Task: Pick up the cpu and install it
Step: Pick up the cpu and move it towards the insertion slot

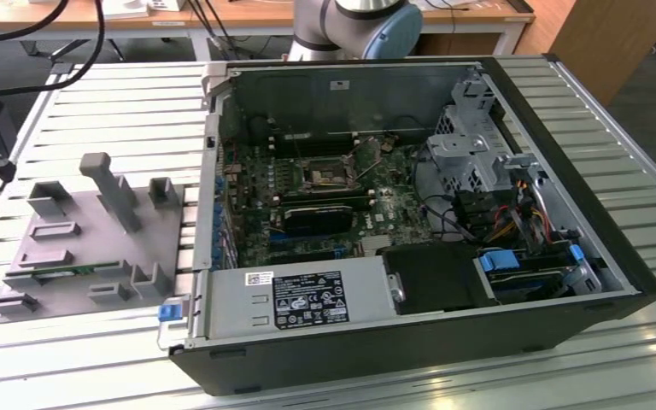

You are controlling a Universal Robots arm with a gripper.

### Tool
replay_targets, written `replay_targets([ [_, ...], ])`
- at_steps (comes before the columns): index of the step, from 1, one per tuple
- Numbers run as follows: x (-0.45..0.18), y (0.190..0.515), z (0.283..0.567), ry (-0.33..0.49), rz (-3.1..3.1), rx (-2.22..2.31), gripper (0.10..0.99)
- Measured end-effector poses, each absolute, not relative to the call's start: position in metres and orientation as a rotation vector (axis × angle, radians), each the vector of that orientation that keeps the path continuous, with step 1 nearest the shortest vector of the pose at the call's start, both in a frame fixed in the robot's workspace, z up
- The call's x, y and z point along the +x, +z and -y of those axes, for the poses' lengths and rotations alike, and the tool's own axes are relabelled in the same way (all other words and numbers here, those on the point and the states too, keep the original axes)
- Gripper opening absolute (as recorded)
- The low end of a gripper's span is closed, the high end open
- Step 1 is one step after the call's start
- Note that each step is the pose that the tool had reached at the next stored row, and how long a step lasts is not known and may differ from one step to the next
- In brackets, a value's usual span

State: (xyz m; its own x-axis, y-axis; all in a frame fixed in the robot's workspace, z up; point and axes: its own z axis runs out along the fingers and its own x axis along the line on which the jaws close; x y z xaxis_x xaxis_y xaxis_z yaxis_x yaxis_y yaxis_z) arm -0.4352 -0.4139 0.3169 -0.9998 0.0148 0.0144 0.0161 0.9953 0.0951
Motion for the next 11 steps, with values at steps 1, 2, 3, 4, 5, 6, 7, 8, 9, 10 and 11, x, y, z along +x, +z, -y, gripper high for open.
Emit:
replay_targets([
  [1,-0.435,0.318,0.414,-0.149,3.124,-0.024,0.525],
  [2,-0.435,0.319,0.414,-0.149,3.124,-0.024,0.525],
  [3,-0.435,0.32,0.414,-0.149,3.124,-0.024,0.525],
  [4,-0.435,0.322,0.414,-0.149,3.124,-0.024,0.525],
  [5,-0.435,0.324,0.414,-0.149,3.124,-0.024,0.525],
  [6,-0.435,0.326,0.414,-0.149,3.124,-0.024,0.525],
  [7,-0.435,0.328,0.414,-0.149,3.124,-0.024,0.525],
  [8,-0.435,0.33,0.414,-0.149,3.124,-0.024,0.525],
  [9,-0.435,0.333,0.414,-0.149,3.124,-0.024,0.525],
  [10,-0.435,0.337,0.414,-0.149,3.124,-0.024,0.525],
  [11,-0.435,0.341,0.414,-0.149,3.124,-0.024,0.525],
])
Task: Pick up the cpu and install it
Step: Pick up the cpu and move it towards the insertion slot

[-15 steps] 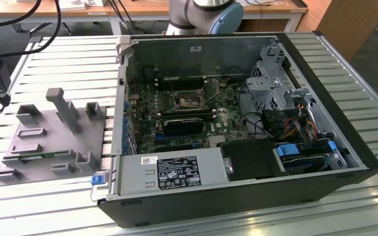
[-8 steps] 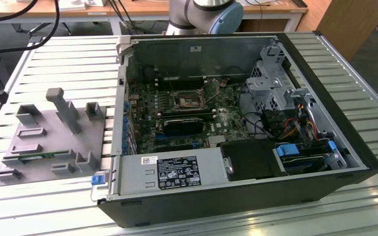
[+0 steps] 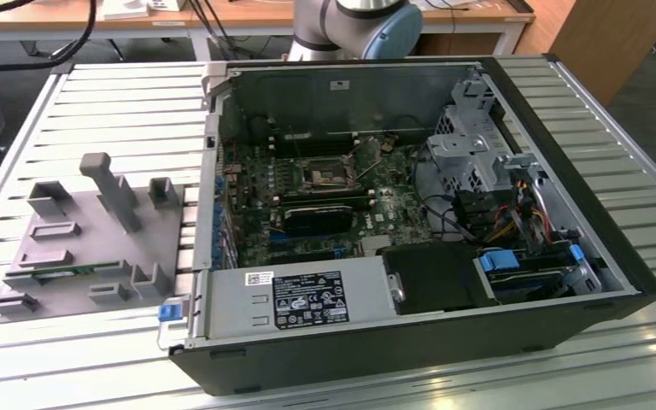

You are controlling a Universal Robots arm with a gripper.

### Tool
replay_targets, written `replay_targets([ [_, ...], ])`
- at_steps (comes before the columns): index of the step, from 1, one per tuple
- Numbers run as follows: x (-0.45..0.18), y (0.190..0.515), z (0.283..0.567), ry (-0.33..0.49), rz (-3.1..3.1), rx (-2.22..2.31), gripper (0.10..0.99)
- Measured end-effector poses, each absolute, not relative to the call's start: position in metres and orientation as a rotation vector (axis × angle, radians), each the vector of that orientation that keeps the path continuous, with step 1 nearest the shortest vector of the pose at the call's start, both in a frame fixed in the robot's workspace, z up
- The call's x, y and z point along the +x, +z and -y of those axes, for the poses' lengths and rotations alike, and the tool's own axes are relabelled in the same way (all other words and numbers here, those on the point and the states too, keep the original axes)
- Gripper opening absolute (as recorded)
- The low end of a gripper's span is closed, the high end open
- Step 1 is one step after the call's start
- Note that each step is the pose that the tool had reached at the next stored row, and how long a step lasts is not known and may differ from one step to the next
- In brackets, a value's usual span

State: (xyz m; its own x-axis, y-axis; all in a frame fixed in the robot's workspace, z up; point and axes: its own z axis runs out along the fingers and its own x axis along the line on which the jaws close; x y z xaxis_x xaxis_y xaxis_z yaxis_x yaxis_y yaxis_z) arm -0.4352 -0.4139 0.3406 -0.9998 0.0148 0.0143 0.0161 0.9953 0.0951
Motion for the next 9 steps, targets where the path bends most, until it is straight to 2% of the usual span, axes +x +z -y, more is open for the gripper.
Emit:
replay_targets([
  [9,-0.435,0.377,0.414,-0.149,3.124,-0.024,0.525],
])
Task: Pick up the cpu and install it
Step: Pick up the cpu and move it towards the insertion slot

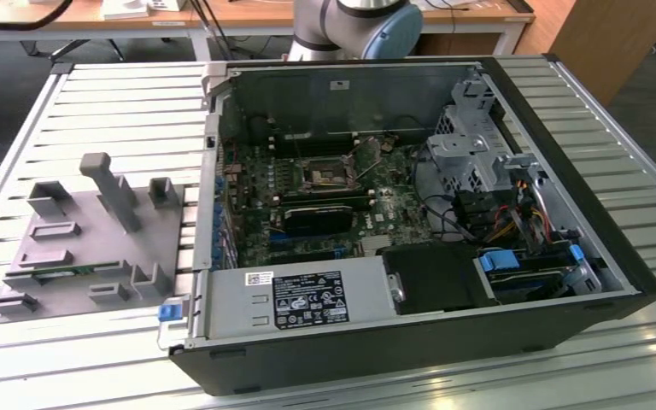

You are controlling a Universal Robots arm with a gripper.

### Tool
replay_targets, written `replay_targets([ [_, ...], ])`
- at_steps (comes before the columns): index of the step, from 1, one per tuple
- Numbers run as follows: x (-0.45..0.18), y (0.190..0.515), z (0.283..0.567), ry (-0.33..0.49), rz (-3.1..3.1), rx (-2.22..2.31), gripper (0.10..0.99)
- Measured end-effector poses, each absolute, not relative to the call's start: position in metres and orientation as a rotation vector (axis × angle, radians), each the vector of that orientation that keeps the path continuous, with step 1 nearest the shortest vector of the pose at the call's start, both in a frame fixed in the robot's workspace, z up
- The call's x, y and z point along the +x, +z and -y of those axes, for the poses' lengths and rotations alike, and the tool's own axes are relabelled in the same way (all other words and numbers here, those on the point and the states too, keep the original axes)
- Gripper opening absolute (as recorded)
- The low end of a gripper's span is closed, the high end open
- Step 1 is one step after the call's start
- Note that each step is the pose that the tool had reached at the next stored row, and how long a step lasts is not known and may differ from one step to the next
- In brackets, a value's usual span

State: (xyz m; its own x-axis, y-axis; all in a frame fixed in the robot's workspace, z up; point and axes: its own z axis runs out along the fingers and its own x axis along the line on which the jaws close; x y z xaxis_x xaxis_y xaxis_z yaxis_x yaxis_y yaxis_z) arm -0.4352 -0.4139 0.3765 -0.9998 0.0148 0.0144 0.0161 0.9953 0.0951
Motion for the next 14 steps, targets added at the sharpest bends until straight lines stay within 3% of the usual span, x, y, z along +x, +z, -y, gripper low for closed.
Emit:
replay_targets([
  [14,-0.435,0.427,0.413,-0.149,3.124,-0.024,0.525],
])
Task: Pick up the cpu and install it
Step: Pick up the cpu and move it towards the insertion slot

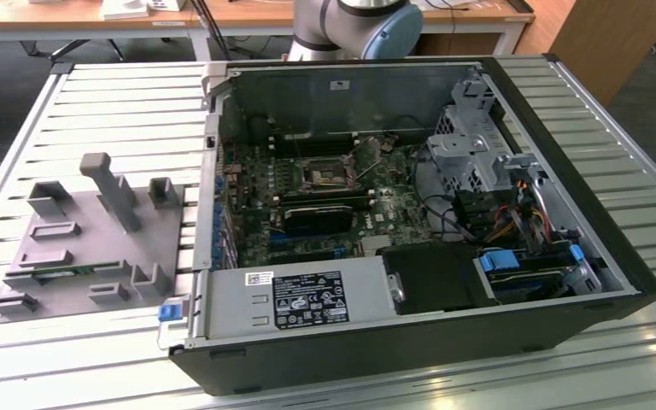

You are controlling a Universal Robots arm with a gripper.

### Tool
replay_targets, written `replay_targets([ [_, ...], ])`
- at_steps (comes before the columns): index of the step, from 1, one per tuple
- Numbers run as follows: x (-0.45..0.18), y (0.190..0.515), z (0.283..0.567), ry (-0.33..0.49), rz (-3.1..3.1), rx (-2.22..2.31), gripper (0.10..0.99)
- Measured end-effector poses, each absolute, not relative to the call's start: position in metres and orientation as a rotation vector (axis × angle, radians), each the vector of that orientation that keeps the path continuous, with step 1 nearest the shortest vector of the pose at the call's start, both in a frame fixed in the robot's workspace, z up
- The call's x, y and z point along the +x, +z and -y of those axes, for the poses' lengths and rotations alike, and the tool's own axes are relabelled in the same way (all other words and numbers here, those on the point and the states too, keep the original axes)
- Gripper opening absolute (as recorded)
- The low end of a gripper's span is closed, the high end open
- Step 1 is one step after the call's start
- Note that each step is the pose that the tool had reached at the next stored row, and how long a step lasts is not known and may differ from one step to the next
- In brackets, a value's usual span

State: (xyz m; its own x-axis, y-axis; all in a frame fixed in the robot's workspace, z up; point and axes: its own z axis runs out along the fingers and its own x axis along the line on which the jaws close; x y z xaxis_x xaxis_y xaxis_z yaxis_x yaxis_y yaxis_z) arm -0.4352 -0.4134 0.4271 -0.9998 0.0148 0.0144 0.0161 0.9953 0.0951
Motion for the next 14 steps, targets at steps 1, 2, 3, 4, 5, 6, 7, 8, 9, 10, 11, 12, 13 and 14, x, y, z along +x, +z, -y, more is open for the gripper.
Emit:
replay_targets([
  [1,-0.435,0.428,0.413,-0.149,3.124,-0.024,0.525],
  [2,-0.434,0.428,0.413,-0.149,3.124,-0.024,0.525],
  [3,-0.433,0.428,0.413,-0.149,3.124,-0.024,0.525],
  [4,-0.431,0.428,0.413,-0.149,3.124,-0.024,0.525],
  [5,-0.429,0.428,0.413,-0.149,3.124,-0.024,0.525],
  [6,-0.426,0.428,0.413,-0.149,3.124,-0.024,0.525],
  [7,-0.422,0.428,0.413,-0.149,3.124,-0.024,0.525],
  [8,-0.419,0.428,0.413,-0.149,3.123,-0.024,0.525],
  [9,-0.415,0.428,0.413,-0.149,3.123,-0.024,0.525],
  [10,-0.412,0.428,0.413,-0.149,3.123,-0.024,0.525],
  [11,-0.409,0.428,0.413,-0.149,3.122,-0.024,0.525],
  [12,-0.406,0.428,0.413,-0.149,3.122,-0.024,0.525],
  [13,-0.403,0.428,0.413,-0.149,3.122,-0.024,0.525],
  [14,-0.4,0.428,0.413,-0.149,3.122,-0.024,0.525],
])
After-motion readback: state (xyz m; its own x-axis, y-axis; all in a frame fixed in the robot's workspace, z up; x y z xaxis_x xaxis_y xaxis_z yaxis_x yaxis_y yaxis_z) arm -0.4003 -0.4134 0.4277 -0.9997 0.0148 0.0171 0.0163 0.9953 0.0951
